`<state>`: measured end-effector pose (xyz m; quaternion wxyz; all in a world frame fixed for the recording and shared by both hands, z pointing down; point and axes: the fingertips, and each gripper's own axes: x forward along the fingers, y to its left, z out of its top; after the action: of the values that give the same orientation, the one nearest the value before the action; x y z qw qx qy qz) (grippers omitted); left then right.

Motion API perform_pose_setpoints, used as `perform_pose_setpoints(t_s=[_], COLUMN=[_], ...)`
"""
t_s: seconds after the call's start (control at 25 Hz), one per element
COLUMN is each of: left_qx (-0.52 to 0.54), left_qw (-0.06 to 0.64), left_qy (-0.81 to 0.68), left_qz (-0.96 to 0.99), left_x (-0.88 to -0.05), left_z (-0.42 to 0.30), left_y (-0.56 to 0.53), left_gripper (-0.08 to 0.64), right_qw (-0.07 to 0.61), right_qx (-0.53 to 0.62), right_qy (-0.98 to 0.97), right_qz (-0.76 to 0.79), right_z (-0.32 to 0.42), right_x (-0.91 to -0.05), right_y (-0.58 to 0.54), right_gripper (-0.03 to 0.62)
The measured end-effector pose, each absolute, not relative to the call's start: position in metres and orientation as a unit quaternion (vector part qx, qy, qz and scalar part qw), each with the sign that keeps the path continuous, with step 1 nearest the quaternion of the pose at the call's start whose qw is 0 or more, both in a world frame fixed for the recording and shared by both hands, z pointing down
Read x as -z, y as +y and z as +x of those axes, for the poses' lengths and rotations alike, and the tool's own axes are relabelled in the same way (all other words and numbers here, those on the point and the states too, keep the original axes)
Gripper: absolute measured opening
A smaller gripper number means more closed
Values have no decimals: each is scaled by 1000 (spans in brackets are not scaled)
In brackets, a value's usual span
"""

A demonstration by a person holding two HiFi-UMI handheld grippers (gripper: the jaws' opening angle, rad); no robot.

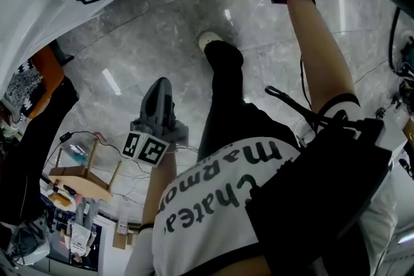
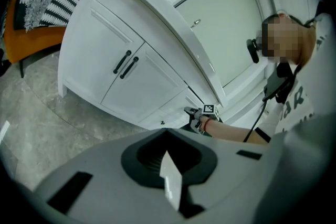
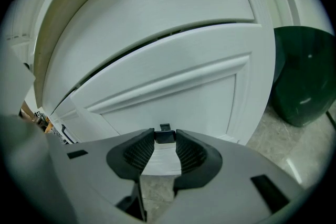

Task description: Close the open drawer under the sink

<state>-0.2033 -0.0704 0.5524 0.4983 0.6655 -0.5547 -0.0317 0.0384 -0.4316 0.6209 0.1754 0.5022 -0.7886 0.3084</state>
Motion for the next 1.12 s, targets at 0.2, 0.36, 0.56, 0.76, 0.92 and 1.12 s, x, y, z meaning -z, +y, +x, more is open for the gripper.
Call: perform_pose_setpoints(t_s=[0.2, 0.36, 0.56, 0.76, 0.92, 1.12], left_qx=[32, 33, 43, 51, 63, 73], left_qw=[493, 492, 485, 465, 449, 432], left_qy=[-560, -557, -555, -562, -571, -567], left_qz=[665, 668, 674, 682, 685, 697], left_x=[-550, -550, -536, -513, -499, -478], left_z=[-209, -209, -203, -209, -212, -203], left_y=[-75, -75, -69, -63, -51, -34], left_gripper=[9, 9, 9, 9, 8, 9], right_qw=[185, 198, 215, 229, 208, 172], right_qx=[-293, -284, -290, -290, -270, -207], right_qy=[-795, -799, -788, -785, -799, -830], right_qz=[498, 491, 500, 498, 496, 488], right_z=[39, 35, 37, 37, 35, 30], right_x=[-619, -619, -620, -606, -574, -499], right_y=[-437, -439, -431, -419, -407, -388], right_gripper=[135, 137, 161, 183, 145, 15])
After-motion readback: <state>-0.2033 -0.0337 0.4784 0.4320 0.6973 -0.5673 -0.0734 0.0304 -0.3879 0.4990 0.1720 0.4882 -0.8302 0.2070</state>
